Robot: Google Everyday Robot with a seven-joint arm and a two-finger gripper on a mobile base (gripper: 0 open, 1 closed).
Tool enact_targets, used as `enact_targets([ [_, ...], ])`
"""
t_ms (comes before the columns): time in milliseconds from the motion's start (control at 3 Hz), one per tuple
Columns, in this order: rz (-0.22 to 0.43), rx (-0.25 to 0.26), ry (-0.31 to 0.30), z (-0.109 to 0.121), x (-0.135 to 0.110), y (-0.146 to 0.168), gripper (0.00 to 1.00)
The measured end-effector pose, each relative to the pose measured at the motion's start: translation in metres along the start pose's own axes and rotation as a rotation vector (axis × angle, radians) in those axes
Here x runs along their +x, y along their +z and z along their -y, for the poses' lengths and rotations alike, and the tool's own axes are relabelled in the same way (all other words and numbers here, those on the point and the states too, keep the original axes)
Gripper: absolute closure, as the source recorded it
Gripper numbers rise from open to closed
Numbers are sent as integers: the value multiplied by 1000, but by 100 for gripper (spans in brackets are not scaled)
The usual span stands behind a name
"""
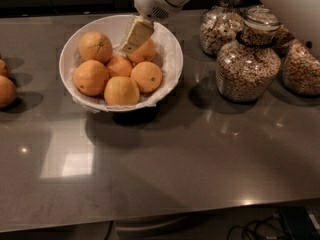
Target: Pick orange from white bowl
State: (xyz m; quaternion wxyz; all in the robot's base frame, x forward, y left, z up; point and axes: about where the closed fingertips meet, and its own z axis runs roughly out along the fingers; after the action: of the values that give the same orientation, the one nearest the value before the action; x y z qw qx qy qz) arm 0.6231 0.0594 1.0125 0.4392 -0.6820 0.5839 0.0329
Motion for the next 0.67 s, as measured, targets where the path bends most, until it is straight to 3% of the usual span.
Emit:
enact_targets([
  [333, -24, 23, 33, 8, 13, 4, 38],
  [667, -47, 30, 94, 13, 31, 13, 37],
])
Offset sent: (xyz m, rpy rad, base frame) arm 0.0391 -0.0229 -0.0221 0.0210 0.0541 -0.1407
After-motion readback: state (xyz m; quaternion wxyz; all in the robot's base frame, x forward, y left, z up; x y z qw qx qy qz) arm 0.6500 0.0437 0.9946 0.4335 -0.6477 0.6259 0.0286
